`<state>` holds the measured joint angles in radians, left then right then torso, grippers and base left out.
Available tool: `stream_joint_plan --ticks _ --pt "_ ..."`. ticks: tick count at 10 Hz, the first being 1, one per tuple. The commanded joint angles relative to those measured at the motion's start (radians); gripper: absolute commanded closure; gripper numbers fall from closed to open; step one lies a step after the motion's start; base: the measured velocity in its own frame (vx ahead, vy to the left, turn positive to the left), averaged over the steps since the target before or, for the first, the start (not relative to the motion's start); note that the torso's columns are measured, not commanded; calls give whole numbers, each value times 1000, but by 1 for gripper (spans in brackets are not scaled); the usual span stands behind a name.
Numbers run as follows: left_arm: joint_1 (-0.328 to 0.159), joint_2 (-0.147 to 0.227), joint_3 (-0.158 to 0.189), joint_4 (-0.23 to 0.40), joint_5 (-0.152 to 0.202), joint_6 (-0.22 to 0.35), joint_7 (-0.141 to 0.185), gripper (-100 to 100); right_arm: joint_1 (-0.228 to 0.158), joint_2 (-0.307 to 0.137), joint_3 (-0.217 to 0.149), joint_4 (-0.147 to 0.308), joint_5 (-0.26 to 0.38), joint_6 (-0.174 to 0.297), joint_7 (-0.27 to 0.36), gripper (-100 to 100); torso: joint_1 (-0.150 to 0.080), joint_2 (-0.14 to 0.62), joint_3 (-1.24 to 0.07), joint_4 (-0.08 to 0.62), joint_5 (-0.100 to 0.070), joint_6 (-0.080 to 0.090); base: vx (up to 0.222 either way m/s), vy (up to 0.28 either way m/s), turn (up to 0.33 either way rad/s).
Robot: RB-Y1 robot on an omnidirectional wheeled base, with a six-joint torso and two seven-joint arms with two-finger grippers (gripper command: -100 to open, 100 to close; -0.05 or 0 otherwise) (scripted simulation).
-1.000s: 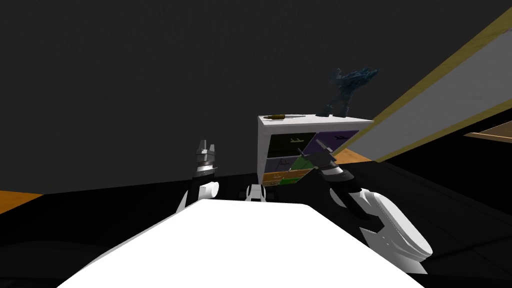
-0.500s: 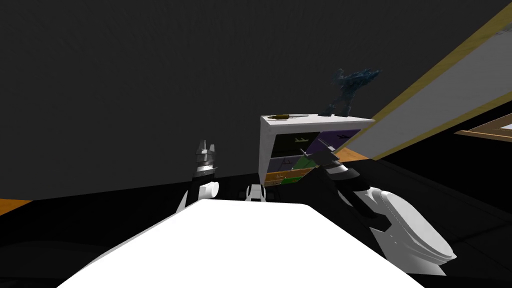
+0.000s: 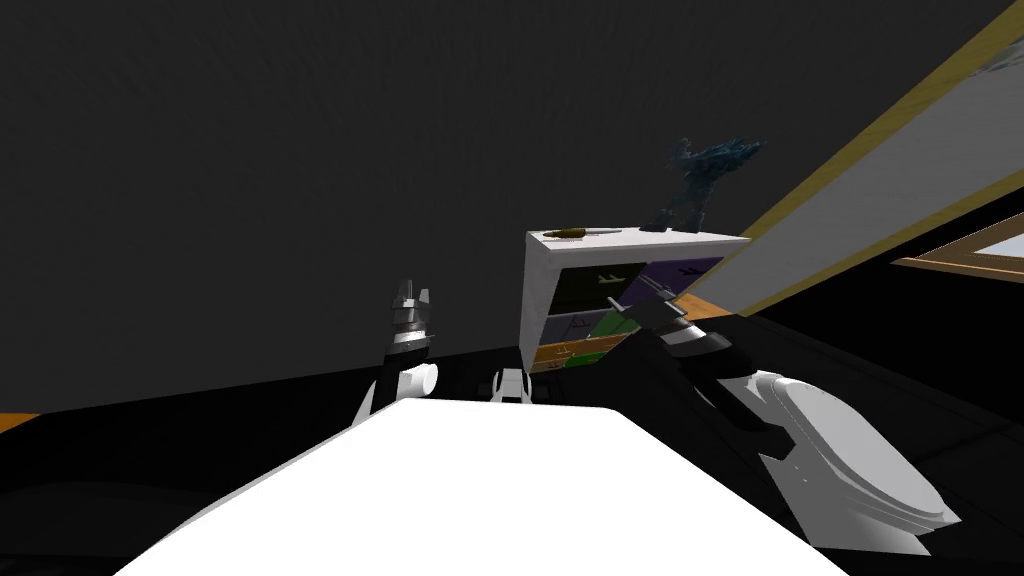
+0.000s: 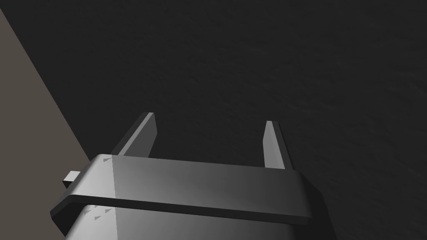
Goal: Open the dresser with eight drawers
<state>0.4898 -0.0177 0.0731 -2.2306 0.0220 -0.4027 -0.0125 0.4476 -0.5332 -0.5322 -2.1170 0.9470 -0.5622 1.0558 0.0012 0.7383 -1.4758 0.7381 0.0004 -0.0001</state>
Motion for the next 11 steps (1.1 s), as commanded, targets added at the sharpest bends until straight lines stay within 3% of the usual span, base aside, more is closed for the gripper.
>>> stream_joint_plan --ticks 1,4,5,6,7,8,11 --pt "0 0 0 0 0 0 0 0 -8 -26 -26 13 55 2 61 -100 -1 0 0 0 0 0 -7 69 -28" --pt "0 0 0 0 0 0 0 0 -12 -47 -48 20 99 3 106 -100 -2 -1 -1 0 -1 0 6 55 -21" --pt "0 0 0 0 0 0 0 0 -11 -41 -42 18 89 3 95 -100 -2 0 0 0 -1 0 2 24 -5" --pt "0 0 0 0 0 0 0 0 -9 -73 -61 16 86 10 69 -100 -3 0 0 0 -1 0 100 60 -1" --pt "0 0 0 0 0 0 0 0 -8 -58 -55 16 87 5 86 -100 0 -5 -3 -1 0 0 64 38 -4" --pt "0 0 0 0 0 0 0 0 -7 -60 -56 16 86 5 82 100 -1 -2 -2 -1 0 0 9 6 1" --pt "0 0 0 0 0 0 0 0 -2 -61 -62 0 78 -3 77 100 -7 3 4 -4 -7 -1 -136 -29 -56"
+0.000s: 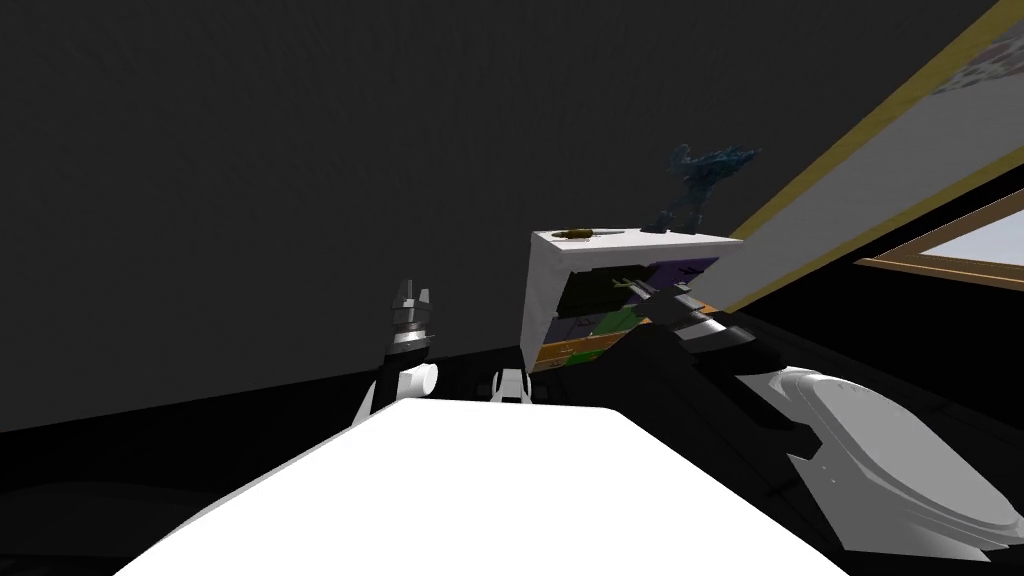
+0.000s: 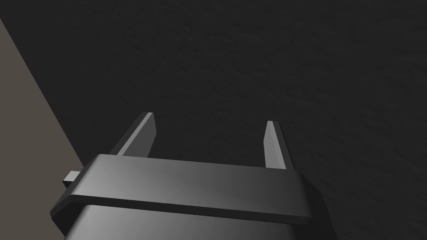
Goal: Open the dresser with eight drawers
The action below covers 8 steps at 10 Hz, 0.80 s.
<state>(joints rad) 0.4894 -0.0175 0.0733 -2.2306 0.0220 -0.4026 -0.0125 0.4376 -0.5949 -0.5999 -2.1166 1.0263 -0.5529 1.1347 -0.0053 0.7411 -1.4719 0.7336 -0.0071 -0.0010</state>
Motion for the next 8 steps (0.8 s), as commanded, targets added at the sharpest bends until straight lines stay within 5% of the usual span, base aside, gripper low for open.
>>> stream_joint_plan --ticks 1,5,6,8 --pt "0 0 0 0 0 0 0 0 10 0 4 -6 -5 -15 -4 100 2 -2 -2 0 1 0 -208 -30 -63" --pt "0 0 0 0 0 0 0 0 22 -2 4 -14 -10 -27 -7 100 2 -4 -4 1 3 1 -161 -40 -46" --pt "0 0 0 0 0 0 0 0 17 -39 -23 -24 -18 -11 -41 -100 3 -3 -2 0 2 0 -80 -1 -81" --pt "1 0 0 0 0 0 0 0 21 -73 -46 -30 -28 -8 -74 -100 9 -15 -11 1 8 0 56 48 -62"
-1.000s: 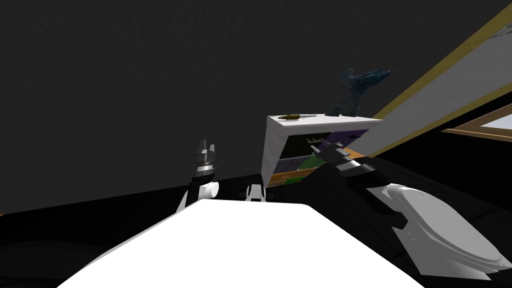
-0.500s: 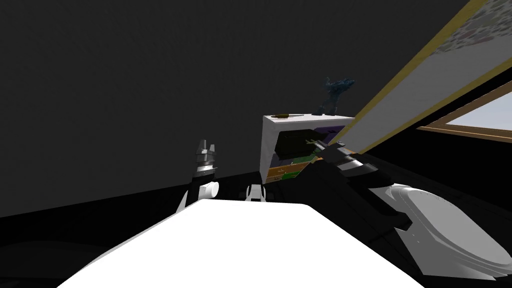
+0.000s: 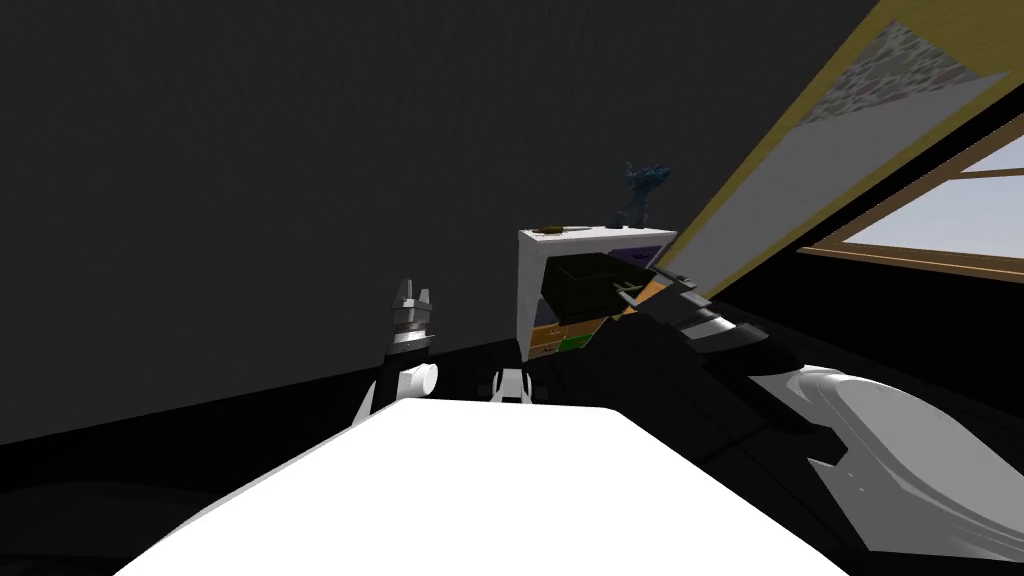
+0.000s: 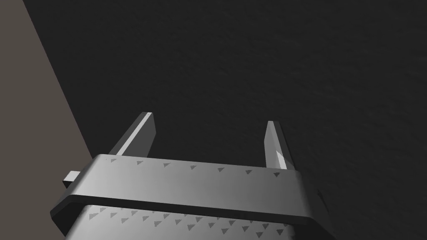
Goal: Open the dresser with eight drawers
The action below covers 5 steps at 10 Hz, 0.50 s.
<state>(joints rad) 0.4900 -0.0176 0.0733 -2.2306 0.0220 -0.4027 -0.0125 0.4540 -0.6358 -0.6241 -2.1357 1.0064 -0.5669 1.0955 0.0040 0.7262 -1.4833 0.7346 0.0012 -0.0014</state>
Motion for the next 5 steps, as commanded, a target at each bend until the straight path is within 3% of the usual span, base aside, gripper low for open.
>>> stream_joint_plan --ticks 1,5 --pt "0 0 0 0 0 0 0 0 6 -49 -33 -14 -13 8 -51 -100 0 2 0 1 1 -1 51 35 -34" --pt "0 0 0 0 0 0 0 0 15 -134 -89 -28 -38 16 -135 -100 -4 15 9 4 -1 2 33 27 -62"
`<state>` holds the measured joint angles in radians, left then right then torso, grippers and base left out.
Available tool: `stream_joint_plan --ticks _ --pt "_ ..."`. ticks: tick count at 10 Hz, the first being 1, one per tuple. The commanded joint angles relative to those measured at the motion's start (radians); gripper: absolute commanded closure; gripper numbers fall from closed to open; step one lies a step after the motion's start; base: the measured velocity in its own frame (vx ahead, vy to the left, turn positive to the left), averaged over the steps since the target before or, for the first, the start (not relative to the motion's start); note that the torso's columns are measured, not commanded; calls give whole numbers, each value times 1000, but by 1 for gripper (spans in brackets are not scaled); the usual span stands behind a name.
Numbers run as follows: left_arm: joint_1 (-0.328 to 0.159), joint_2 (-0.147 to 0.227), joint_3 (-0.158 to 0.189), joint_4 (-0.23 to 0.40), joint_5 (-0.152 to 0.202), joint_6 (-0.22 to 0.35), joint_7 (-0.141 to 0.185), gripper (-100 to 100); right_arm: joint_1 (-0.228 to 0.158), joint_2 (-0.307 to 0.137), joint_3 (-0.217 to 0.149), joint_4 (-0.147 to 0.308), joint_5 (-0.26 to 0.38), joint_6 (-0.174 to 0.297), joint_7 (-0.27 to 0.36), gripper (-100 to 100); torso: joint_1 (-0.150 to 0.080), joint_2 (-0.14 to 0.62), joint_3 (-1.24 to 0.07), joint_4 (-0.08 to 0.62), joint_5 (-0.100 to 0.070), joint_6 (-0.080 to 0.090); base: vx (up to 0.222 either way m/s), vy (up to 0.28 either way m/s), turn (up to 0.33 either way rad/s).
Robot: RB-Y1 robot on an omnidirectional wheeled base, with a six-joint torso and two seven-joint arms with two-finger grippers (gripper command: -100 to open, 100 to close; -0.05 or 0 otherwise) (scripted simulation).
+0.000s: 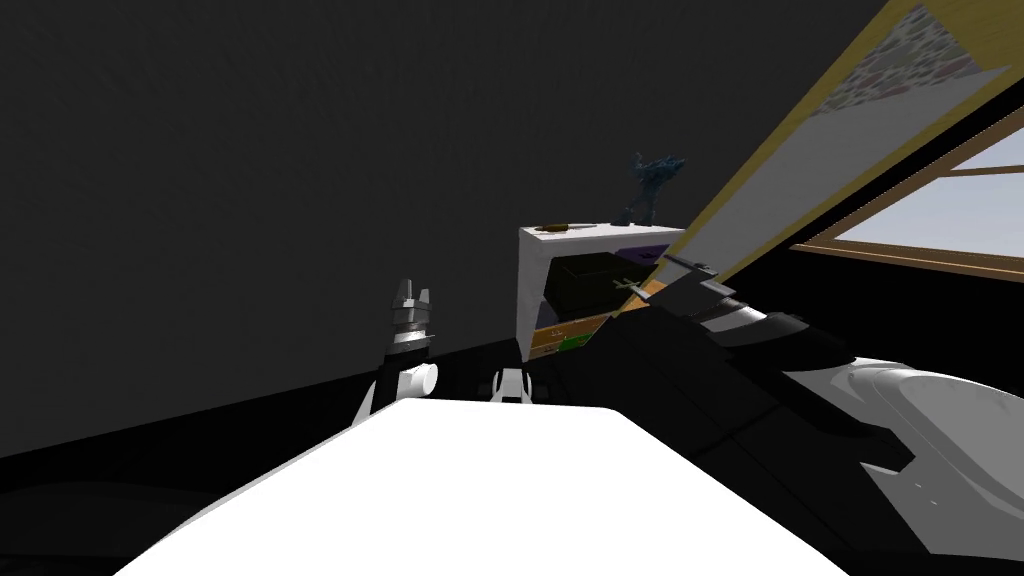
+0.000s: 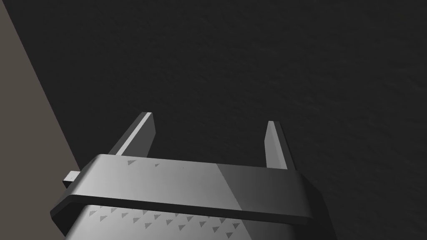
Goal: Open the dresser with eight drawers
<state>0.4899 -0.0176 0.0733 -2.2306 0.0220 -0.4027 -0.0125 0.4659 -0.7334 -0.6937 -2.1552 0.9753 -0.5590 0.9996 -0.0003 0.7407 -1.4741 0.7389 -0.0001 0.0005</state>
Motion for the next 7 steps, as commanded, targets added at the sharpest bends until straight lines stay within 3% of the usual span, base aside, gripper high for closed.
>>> stream_joint_plan --ticks 1,2,7 --pt "0 0 0 0 0 0 0 0 5 -21 -7 -8 0 7 -23 -100 1 0 -1 1 2 -1 13 11 -8" --pt "0 0 0 0 0 0 0 0 6 -23 -6 -9 0 9 -28 0 2 0 0 1 2 -1 0 0 0" --pt "0 0 0 0 0 0 0 0 8 -22 -5 -6 1 8 -27 0 1 -2 -1 0 1 0 0 0 0"
